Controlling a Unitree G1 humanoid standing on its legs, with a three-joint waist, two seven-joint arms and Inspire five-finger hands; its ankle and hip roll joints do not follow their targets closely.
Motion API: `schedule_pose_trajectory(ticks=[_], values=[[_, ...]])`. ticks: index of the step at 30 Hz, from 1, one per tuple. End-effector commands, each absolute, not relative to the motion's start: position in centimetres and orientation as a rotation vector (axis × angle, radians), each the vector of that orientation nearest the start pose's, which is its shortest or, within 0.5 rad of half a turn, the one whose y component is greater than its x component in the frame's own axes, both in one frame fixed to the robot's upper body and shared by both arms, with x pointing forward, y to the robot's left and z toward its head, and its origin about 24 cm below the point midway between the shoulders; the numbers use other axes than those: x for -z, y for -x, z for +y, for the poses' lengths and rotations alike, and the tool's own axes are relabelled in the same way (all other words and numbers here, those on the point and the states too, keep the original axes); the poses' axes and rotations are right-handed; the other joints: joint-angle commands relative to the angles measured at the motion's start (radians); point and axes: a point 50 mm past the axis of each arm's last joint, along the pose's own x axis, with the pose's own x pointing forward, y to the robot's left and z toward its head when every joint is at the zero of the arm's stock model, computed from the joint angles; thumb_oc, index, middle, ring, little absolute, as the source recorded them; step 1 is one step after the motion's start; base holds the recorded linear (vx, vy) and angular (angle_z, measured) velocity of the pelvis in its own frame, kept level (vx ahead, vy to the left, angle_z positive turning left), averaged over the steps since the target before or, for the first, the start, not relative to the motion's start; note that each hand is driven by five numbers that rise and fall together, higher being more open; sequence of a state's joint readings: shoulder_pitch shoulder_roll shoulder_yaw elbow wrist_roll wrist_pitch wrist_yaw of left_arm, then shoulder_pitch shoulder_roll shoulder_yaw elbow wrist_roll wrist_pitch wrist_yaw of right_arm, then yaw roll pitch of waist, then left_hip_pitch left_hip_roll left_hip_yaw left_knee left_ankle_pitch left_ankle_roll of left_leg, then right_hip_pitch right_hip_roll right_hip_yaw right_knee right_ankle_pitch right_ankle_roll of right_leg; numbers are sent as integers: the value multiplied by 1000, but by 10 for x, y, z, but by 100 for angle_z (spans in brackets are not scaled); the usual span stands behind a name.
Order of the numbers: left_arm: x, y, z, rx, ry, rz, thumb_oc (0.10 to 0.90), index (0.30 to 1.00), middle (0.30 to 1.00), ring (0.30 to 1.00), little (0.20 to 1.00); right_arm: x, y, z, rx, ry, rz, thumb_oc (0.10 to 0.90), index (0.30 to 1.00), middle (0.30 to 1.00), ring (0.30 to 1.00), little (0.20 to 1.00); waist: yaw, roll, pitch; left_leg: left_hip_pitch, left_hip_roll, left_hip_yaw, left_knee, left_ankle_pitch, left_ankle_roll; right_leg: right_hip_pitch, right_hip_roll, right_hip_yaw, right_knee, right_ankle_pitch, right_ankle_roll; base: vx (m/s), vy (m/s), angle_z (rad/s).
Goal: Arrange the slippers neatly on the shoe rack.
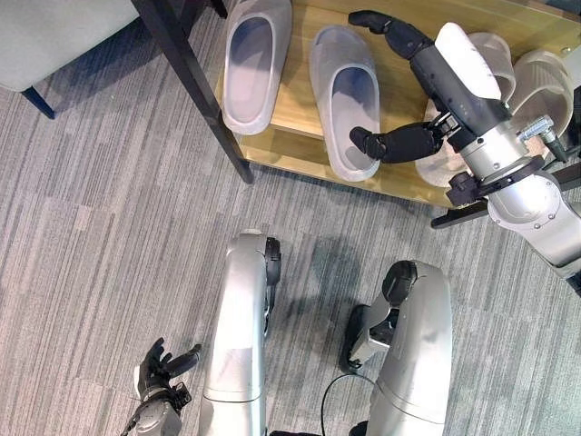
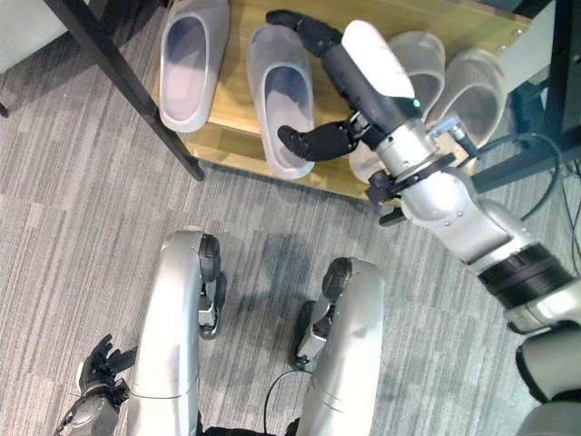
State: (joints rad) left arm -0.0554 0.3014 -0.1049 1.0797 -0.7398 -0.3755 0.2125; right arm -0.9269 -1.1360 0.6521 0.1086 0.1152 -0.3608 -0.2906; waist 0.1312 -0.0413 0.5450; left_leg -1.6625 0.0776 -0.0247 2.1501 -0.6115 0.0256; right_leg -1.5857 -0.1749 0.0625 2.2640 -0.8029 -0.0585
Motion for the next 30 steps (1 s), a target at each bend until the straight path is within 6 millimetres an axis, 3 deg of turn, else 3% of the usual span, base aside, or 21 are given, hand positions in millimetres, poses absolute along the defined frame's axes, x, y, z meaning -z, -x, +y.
schedule_pose_trajectory(ticks=[1, 13, 27, 30], values=[[109, -146, 294, -782, 123, 590, 800, 900, 900, 900, 900, -335, -273, -174, -181, 1020, -1190, 800, 900, 900, 900, 900, 45, -32, -25, 92, 12, -36, 68, -173, 4, 16, -5, 36, 19, 24, -97, 0, 0, 0], [112, -144, 289, -760, 127, 608, 800, 900, 900, 900, 900, -295, -282, -182, -282, 976, -978, 800, 900, 900, 900, 900, 37, -41, -25, 92, 13, -42, 54, -155, -3, 16, -3, 30, -4, 38, -96, -30, -8, -1], [110, -147, 290, -753, 105, 602, 800, 900, 900, 900, 900, -290, -291, -193, -160, 994, -968, 800, 900, 900, 900, 900, 34, -29, -25, 92, 7, -49, 49, -146, -3, 16, -3, 24, -7, 43, -89, -3, 0, 0], [108, -150, 290, -752, 100, 597, 800, 900, 900, 900, 900, -284, -301, -196, -161, 995, -894, 800, 900, 900, 900, 900, 39, -34, -25, 92, 9, -48, 51, -147, -4, 16, -5, 23, -3, 44, -90, 0, 0, 0]])
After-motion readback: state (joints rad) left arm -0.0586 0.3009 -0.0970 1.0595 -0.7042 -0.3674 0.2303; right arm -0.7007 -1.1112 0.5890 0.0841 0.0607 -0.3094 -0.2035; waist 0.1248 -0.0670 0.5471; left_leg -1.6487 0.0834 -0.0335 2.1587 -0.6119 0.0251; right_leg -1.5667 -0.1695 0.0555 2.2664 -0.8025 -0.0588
